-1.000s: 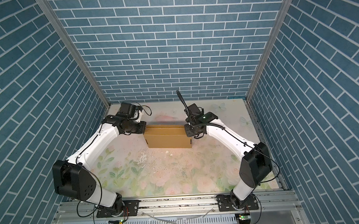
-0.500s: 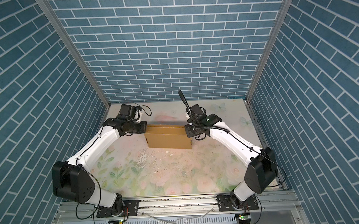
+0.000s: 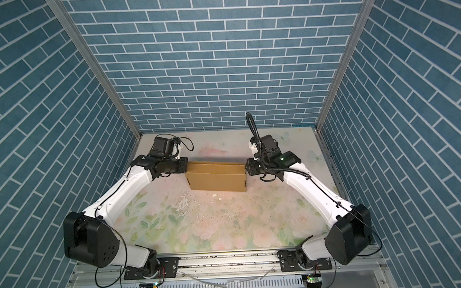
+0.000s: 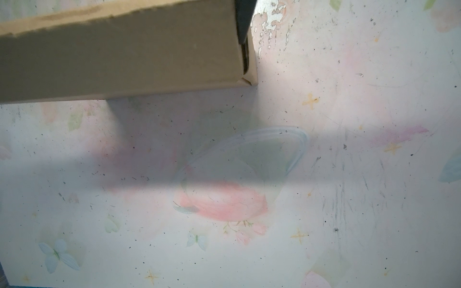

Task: Fold the paper box

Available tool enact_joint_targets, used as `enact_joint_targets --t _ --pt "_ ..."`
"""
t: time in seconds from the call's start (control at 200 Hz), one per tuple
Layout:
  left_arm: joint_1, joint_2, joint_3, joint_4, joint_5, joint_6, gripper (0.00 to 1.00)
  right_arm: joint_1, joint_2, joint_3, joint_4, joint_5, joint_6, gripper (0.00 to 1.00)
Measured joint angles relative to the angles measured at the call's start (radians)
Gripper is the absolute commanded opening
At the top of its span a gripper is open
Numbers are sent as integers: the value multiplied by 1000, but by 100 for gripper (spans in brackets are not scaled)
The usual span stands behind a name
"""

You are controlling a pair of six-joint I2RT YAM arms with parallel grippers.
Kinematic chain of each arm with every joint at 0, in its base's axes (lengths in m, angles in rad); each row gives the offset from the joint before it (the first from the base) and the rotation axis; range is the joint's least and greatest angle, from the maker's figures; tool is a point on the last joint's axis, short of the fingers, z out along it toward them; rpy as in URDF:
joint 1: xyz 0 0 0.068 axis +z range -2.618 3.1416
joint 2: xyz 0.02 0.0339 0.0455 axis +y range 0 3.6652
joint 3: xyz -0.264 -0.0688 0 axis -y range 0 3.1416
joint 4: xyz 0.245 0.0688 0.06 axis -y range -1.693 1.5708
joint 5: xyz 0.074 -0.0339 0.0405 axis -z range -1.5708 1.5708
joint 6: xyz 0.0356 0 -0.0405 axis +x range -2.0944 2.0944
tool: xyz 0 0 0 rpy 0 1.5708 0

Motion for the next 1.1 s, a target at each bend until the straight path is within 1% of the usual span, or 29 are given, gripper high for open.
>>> enact_joint_targets --t 0.2,0.435,0.64,0.745,1.1 --pt "0 -29 -33 19 -1 -7 0 -32 -26 -59 83 -30 58 46" --pt "-1 -55 -73 58 -8 -14 0 -72 -28 -134 171 -47 140 47" --pt "-2 -66 -98 92 -11 -21 0 -85 -45 -168 232 -47 194 53" --pt "-2 -70 -108 105 -13 -25 0 -89 -60 -182 257 -47 209 55" --pt "-9 -85 -129 126 -24 -37 0 -101 -63 -183 314 -61 240 56"
